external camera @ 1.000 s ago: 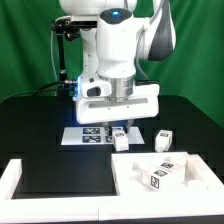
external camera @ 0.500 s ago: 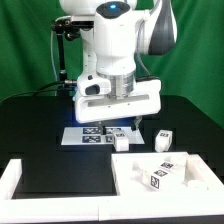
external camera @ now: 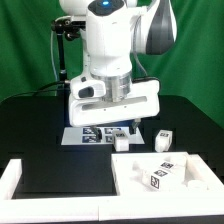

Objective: Assemble one leg

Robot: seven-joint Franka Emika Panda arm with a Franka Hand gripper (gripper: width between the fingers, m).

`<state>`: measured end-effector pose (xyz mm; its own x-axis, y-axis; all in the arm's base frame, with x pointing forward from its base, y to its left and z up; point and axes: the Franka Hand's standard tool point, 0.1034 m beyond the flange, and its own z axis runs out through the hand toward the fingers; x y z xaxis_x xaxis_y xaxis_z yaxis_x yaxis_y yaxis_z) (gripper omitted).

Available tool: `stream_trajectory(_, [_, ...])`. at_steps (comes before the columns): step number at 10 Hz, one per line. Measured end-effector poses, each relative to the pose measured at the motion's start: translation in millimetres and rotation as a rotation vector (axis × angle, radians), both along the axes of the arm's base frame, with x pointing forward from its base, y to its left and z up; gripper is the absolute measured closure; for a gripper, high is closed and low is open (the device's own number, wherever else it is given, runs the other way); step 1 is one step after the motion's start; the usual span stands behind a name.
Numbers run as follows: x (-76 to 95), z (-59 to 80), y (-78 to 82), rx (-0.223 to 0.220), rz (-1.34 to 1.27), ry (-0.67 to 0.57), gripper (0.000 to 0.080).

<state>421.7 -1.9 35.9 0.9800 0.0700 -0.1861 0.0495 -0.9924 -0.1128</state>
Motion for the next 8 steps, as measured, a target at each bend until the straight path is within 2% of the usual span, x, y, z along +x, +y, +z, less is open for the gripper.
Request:
stream_trajectory(1, [-1.9,-1.2,0.9,-0.001,-0.010,0.014,0.0151])
stream_trajectory(2, [-10.9,-3.9,6.8,-0.008,-0.030,0.130,0.0151])
stream_trajectory(3, [-5.0,3.8,11.8,-0.003,-0.011,0.272,0.0151])
stream_trajectory(4, [4.0,5.7,15.0,-0.020,-0.006,0.348,0.0151])
stream_trajectory(5, [4.3,2.0,16.9,-0.031,0.004,0.428,0.0151])
stream_trajectory(6, [2.5,-5.2,12.2,-0.033,0.000,0.450,0.0151])
stream_trajectory(7, [-6.3,-3.4,11.8,-0.027,-0.004,0.527,0.0151])
stream_trajectory(8, [-6.0,-4.6,12.6,-0.022,-0.001,0.596,0.0151])
